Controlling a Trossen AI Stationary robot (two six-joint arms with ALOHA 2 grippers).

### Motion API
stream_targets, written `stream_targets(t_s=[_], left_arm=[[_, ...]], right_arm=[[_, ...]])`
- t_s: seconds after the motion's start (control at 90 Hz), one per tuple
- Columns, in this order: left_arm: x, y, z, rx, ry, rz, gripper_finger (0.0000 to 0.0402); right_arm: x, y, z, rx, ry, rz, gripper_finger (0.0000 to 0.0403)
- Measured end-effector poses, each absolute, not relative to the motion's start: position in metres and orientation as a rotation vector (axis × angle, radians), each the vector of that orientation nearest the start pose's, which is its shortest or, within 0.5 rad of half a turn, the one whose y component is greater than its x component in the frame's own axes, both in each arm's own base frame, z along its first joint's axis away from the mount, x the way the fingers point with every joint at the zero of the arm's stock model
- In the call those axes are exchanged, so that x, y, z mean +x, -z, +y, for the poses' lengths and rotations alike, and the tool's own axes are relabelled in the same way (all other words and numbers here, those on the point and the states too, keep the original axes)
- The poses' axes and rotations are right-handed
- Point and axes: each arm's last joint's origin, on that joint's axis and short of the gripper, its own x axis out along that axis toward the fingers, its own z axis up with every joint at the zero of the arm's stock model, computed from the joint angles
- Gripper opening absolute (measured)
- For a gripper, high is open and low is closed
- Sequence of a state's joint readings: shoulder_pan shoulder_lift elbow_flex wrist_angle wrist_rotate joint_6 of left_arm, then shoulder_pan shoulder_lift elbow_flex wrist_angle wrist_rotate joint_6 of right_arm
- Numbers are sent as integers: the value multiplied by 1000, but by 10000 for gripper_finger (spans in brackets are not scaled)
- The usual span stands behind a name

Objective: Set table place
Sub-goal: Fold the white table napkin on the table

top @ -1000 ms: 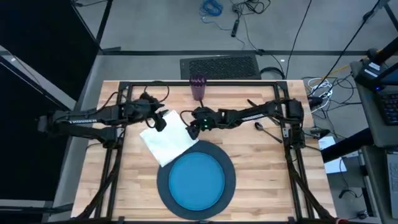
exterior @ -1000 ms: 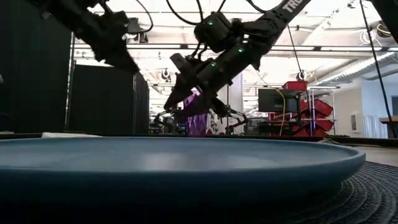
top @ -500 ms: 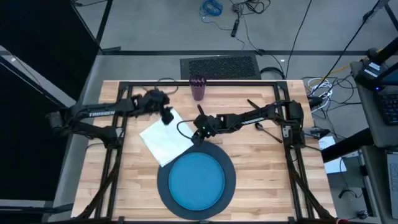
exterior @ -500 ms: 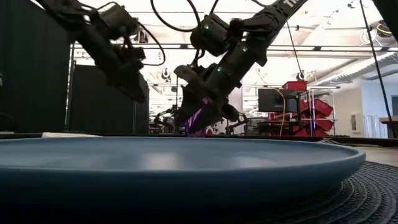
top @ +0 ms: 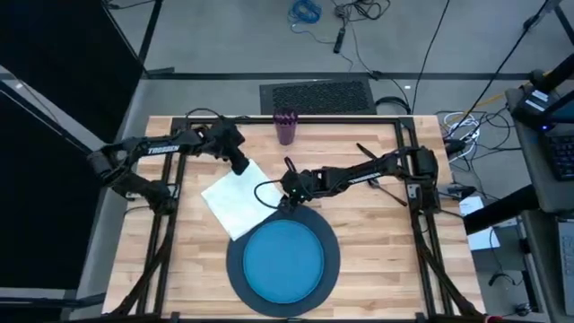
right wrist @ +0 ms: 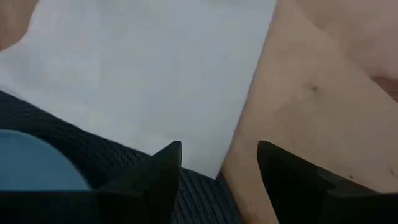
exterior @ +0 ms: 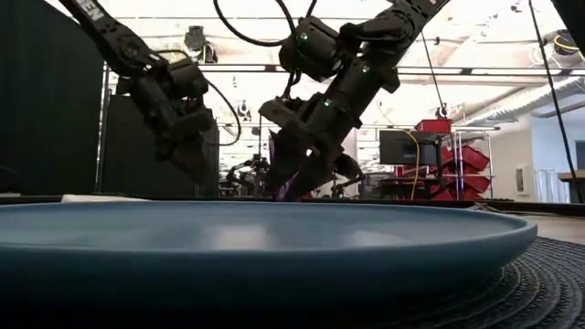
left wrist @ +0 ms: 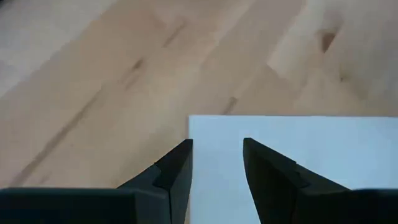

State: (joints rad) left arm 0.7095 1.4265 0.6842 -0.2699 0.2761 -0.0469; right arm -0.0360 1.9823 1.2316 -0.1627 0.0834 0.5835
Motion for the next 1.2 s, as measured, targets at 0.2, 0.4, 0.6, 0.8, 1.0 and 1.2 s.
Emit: stream_targets(t_s=[0.2, 0.4, 0.6, 0.8, 1.0, 1.2], left_arm=[[201, -151, 165, -550, -407, 908, 125], [214, -155, 176, -543, -405, 901, 125], [216, -144, 179, -538, -417, 963, 125], [216, -135, 180, -541, -434, 1012, 125], [218, -134, 178, -542, -421, 1016, 125], [222, -134, 172, -532, -395, 1027, 125]], right_arm=[[405, -146, -14, 519, 365, 855, 196], [404, -146, -15, 522, 369, 857, 196], [404, -145, -13, 519, 365, 864, 196], [404, -145, -12, 513, 362, 865, 196], [404, -145, -12, 519, 365, 864, 196], [404, -145, -9, 521, 360, 864, 196]])
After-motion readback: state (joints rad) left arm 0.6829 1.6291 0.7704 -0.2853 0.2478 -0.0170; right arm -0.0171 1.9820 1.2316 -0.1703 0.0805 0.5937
